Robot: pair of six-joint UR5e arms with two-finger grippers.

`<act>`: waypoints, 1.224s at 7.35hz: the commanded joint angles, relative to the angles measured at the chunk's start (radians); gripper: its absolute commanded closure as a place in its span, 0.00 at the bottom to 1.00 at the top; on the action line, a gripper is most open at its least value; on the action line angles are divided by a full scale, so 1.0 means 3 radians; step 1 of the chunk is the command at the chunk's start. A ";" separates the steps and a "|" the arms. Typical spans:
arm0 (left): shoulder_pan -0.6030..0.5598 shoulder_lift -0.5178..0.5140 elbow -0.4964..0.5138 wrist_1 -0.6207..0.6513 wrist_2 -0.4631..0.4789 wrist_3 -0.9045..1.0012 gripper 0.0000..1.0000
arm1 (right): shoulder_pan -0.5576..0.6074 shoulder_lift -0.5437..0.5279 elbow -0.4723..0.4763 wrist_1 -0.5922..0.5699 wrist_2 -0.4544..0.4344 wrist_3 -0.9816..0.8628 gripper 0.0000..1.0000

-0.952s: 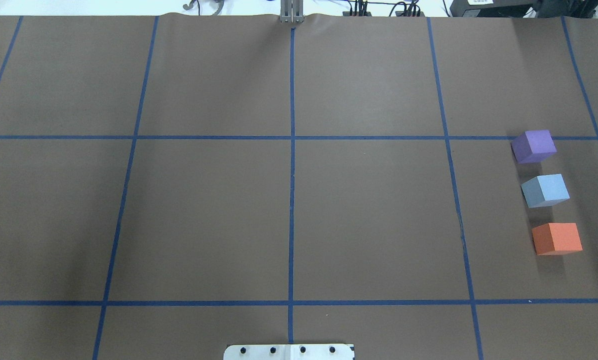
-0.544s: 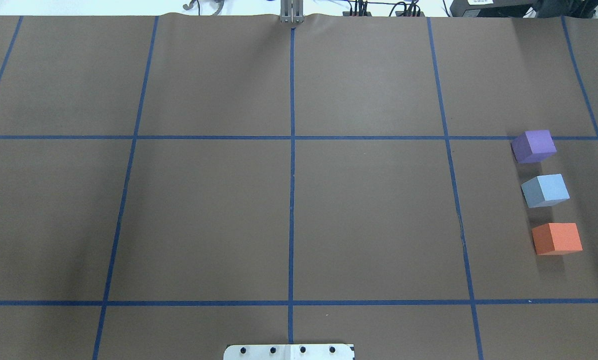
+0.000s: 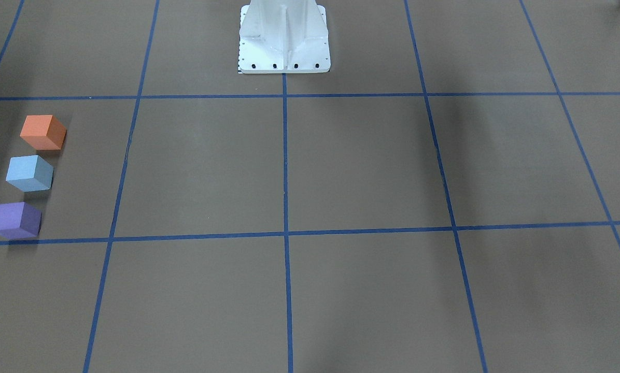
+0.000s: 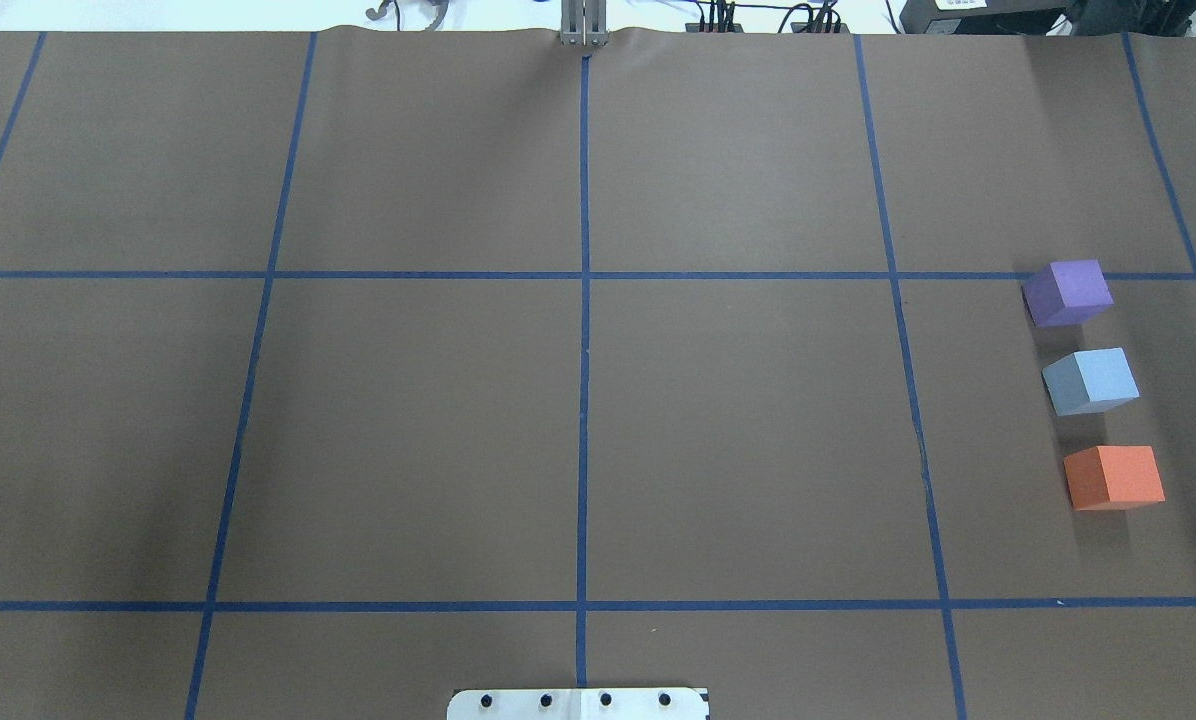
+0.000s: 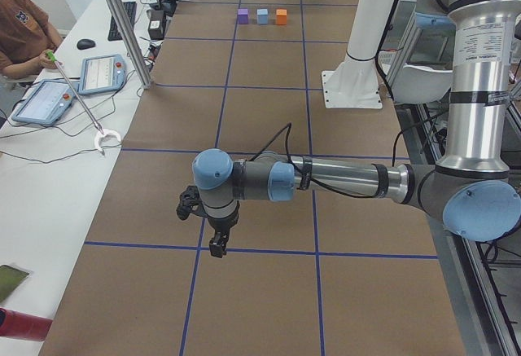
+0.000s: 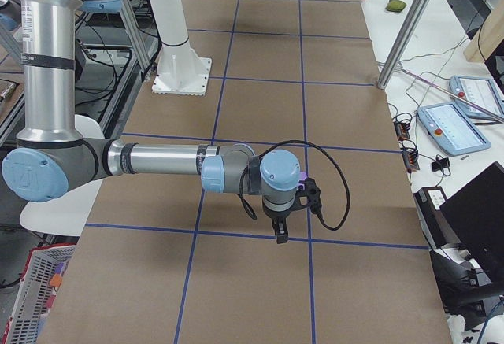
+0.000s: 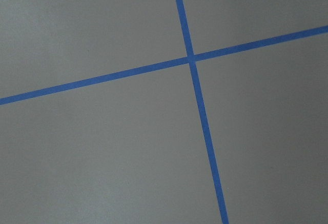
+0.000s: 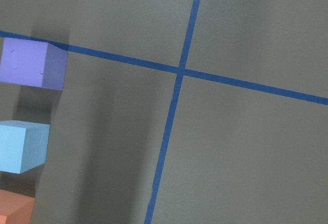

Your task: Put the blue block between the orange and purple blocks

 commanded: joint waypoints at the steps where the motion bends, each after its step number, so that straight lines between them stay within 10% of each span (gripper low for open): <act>1: 0.0000 -0.0009 -0.0003 -0.0002 0.0000 -0.0004 0.00 | 0.0000 0.0013 -0.0001 0.0000 -0.0021 0.0000 0.00; 9: -0.0005 0.0001 -0.0003 -0.0002 0.0010 -0.0750 0.00 | 0.0000 0.0008 -0.0001 -0.0005 -0.0011 0.0010 0.00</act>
